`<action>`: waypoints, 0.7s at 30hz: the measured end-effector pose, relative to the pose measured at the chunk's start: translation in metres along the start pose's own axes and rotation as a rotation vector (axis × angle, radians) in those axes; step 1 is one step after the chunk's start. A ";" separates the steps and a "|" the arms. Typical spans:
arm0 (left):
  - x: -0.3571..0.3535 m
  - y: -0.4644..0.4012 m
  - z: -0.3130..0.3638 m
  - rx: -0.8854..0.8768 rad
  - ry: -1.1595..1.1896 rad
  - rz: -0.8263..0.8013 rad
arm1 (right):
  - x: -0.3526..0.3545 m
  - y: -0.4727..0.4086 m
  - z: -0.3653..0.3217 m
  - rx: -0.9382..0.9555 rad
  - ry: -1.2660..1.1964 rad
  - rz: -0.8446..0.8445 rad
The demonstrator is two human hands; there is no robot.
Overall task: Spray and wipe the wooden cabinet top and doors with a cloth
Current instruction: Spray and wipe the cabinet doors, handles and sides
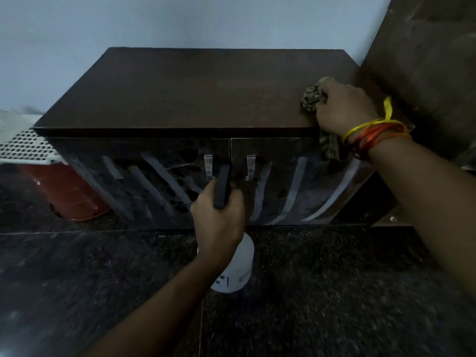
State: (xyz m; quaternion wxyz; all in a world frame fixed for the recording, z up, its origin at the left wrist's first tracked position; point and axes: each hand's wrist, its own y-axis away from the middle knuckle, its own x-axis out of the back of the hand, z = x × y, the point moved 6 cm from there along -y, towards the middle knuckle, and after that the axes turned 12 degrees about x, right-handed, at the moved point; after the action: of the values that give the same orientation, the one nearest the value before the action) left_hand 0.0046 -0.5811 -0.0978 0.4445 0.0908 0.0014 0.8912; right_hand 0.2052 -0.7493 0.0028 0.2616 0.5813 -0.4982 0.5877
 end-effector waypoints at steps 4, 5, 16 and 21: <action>0.013 0.002 -0.001 -0.053 0.004 0.039 | 0.011 0.010 -0.012 0.063 -0.017 0.030; 0.017 0.005 -0.002 -0.050 0.002 0.047 | 0.014 0.015 -0.015 0.077 -0.012 0.047; 0.071 0.027 -0.023 0.022 -0.003 0.147 | 0.010 0.067 -0.091 0.133 -0.292 0.409; 0.093 0.028 -0.040 0.020 -0.006 0.181 | -0.017 0.115 -0.127 0.151 -0.398 0.495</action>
State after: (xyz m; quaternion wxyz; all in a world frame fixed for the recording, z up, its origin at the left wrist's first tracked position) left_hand -0.0786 -0.5211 -0.1196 0.3611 0.0978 0.0005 0.9274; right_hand 0.0530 -0.6738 -0.0241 -0.0356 0.5639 -0.6208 0.5434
